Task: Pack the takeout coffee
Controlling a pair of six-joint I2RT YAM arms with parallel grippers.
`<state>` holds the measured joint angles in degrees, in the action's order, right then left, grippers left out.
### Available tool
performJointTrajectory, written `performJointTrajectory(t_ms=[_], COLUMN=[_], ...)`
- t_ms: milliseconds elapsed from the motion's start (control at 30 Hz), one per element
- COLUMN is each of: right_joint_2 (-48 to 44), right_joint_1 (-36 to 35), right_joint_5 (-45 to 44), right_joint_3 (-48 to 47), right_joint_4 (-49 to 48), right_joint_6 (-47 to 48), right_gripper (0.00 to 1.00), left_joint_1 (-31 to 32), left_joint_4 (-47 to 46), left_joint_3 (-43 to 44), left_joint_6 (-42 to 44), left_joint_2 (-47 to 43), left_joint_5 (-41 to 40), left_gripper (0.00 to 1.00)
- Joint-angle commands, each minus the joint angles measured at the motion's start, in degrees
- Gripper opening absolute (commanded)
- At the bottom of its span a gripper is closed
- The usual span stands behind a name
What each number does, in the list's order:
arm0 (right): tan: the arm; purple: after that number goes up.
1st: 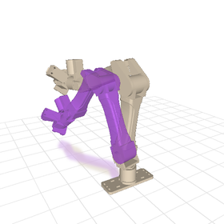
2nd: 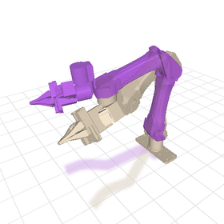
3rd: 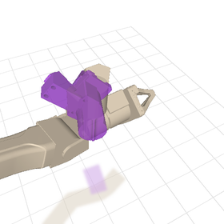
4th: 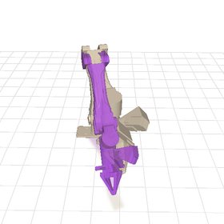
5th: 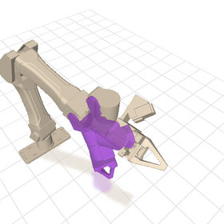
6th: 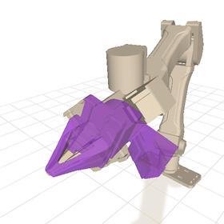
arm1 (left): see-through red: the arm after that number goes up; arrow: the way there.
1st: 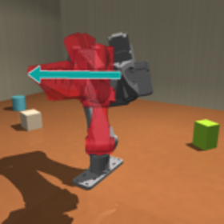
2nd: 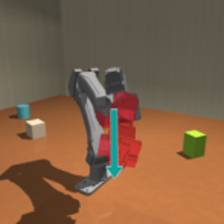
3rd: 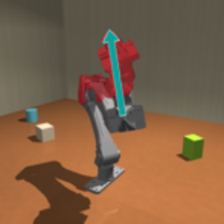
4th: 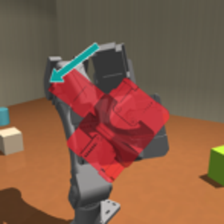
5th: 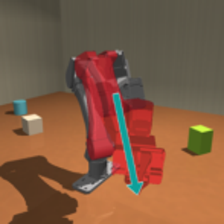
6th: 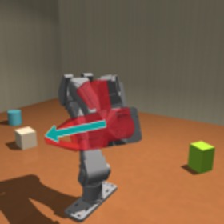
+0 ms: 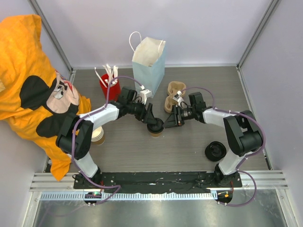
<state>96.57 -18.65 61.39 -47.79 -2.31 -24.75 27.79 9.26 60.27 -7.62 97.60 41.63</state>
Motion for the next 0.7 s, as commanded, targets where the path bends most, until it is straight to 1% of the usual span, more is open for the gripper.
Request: performJointTrajectory(t_ms=[0, 233, 467, 500, 600, 667], right_joint_2=[-0.16, 0.54, 1.42, 1.42, 1.42, 1.07], right_joint_1=[-0.59, -0.86, -1.91, -2.0, -2.7, -3.23], right_joint_5=[-1.27, -3.99, -8.38, -8.82, -12.95, -17.24], right_joint_3=[-0.29, 0.24, -0.37, -0.72, -1.34, -1.78], right_joint_4=[-1.74, -0.34, 1.95, 3.96, 6.77, 8.1], right_joint_6=[0.41, 2.16, 4.54, 4.97, 7.25, 8.83], right_gripper=[0.43, 0.41, 0.41, 0.41, 0.41, 0.41], left_joint_1=[0.6, 0.51, 0.6, 0.6, 0.51, 0.51], left_joint_4=[3.22, 3.14, 3.14, 3.14, 3.14, 3.31], left_joint_3=[-2.61, -2.7, -2.88, -2.88, -2.97, -3.05], left_joint_6=[2.52, 2.52, 2.61, 2.69, 2.87, 2.87], left_joint_2=[3.39, 3.12, 3.03, 3.03, 3.03, 3.03], left_joint_5=[-8.32, -8.4, -8.4, -8.58, -8.58, -8.58], left_gripper=[0.63, 0.63, 0.63, 0.64, 0.63, 0.63])
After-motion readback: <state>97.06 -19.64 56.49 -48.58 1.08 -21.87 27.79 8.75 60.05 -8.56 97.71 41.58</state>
